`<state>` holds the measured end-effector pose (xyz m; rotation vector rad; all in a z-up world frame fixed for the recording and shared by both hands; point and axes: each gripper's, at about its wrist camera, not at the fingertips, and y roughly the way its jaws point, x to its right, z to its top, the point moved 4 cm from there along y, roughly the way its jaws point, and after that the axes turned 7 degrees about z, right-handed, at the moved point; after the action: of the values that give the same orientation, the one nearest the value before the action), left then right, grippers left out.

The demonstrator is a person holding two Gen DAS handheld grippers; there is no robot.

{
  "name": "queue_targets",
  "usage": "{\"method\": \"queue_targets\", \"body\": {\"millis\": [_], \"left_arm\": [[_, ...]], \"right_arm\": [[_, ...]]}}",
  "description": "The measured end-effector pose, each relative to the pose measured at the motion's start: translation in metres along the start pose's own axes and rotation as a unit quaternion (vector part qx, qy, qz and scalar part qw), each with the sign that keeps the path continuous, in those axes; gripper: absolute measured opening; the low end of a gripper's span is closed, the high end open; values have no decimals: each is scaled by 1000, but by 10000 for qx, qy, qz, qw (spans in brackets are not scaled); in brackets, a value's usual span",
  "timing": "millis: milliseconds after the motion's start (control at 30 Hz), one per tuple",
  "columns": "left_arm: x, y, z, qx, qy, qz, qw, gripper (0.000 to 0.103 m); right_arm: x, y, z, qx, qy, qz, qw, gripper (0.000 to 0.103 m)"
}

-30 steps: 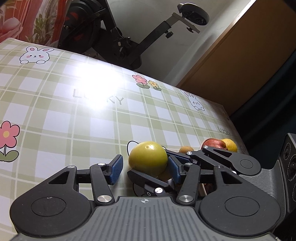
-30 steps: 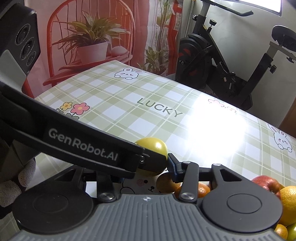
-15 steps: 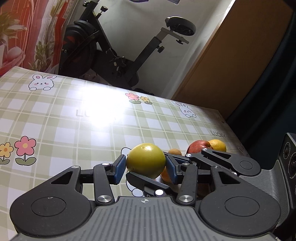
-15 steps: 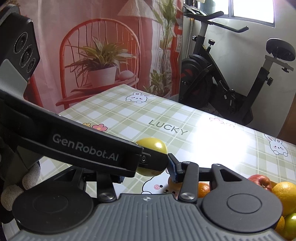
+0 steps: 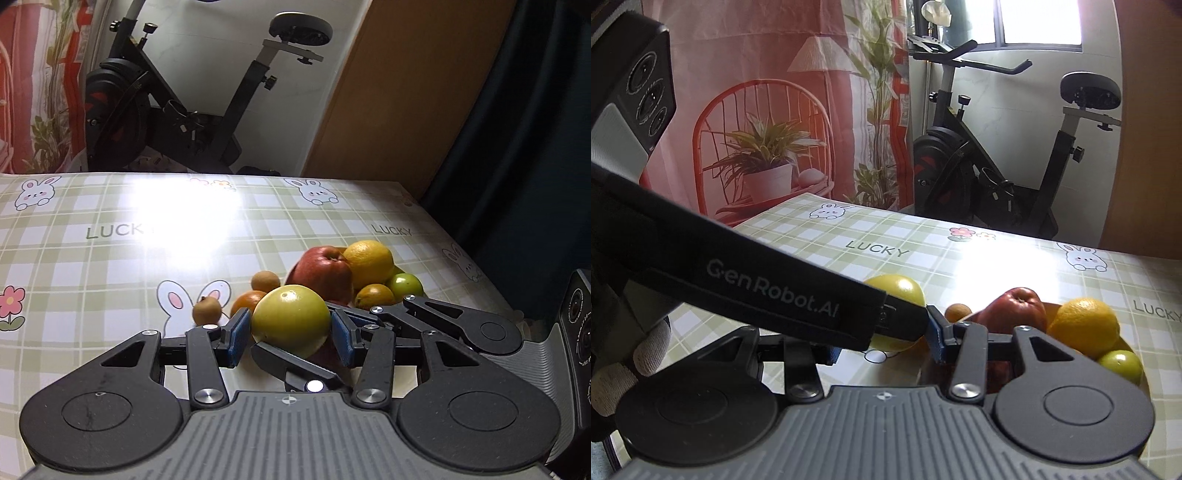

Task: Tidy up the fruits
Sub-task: 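Carry the pale yellow apple with the left tool onto the plate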

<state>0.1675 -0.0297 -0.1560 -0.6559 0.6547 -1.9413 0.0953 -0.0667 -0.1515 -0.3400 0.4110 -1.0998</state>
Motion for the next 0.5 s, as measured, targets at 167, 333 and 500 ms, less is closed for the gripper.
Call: {"method": "queue_targets", "body": {"millis": [167,333,500], "left_arm": [[31,4,-7,-54,244,-84,9997,50],[59,7,-11,-49,456,-203,9987,50],[80,11,-16,-105,639,-240,9976,50]], "right_arm": [[20,-28,-12,158,181,-144,9996,47],[37,-53,-20,282,339,-315,9985,47],[47,-68,-28,369,497,-401,9973,47]]}}
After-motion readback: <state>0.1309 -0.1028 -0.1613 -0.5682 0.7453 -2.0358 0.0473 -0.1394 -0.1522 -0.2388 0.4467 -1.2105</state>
